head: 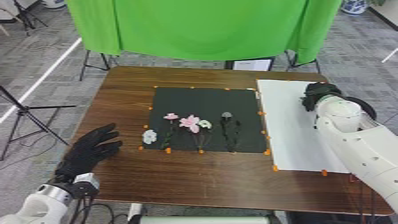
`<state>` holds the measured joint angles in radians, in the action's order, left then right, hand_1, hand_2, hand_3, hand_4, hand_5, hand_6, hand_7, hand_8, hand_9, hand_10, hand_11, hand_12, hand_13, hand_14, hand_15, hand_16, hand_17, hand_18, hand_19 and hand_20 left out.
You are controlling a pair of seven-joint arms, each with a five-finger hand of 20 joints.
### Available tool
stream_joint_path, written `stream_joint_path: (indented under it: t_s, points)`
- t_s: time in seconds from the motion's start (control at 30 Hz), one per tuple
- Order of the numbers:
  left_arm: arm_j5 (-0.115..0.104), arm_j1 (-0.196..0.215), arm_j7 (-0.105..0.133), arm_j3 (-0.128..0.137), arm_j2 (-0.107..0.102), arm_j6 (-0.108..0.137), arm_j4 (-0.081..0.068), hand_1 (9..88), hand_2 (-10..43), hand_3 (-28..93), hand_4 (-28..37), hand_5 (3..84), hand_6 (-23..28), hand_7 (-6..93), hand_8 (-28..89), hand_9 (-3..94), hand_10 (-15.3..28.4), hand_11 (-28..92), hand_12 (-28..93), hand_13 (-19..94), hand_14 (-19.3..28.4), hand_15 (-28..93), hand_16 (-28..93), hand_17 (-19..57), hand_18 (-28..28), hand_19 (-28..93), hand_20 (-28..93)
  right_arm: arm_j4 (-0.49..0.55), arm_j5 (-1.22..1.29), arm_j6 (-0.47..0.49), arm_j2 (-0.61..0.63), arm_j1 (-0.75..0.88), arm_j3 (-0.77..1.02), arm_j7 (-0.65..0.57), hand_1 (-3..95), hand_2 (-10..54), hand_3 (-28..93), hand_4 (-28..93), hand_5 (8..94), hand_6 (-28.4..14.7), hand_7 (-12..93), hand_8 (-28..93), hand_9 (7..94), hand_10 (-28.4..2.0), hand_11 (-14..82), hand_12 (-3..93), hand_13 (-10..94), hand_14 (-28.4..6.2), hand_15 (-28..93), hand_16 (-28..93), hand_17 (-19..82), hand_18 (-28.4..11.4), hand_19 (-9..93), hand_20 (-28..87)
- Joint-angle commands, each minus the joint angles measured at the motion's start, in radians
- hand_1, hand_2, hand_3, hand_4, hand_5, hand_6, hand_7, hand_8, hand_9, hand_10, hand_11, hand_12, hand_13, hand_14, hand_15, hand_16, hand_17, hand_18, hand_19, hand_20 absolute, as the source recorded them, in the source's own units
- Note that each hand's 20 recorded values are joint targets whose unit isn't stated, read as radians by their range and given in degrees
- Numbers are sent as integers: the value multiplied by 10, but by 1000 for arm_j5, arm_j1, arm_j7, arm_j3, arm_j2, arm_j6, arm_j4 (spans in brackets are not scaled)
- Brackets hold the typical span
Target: Arrange flowers
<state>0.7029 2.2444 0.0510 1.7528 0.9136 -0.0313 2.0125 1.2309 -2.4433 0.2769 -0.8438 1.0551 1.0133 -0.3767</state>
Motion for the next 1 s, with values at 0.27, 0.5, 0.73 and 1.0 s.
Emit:
stream_joint_path:
  t_s: [0.27,0.5,0.73,1.0]
  points:
    - [3,9,-3,5,12,-4,-2,259,-21,723,-283,311,62,221,-121,255,134,291,144,229,181,428,-51,-77,223,469,56,27,-62,-183,26,40,-9,96,492,-95,808,-283,702,52,496,1,907,-37,139,472,799,-13,603,295,267,-125,612,387]
    - [8,15,-10,15,19,-6,3,260,-20,722,-283,311,62,221,-121,255,134,291,144,229,181,429,-51,-77,223,469,55,211,-23,-239,78,148,41,101,481,-95,833,-283,716,49,487,4,916,-39,135,488,801,-16,613,293,262,-130,624,398]
    - [1,24,-3,16,13,4,6,259,-20,723,-283,311,62,222,-120,256,134,292,145,229,181,428,-52,-77,223,470,55,440,-122,-245,81,319,83,224,475,-95,837,-283,709,49,494,7,914,-38,136,496,793,-20,624,296,258,-134,632,403]
    - [4,13,0,8,5,-1,5,259,-20,722,-283,312,63,220,-120,255,134,293,144,229,182,430,-52,-77,223,470,55,542,-109,-233,62,403,73,280,467,-95,844,-283,689,50,517,10,901,-43,142,499,773,-20,633,302,247,-135,626,399]
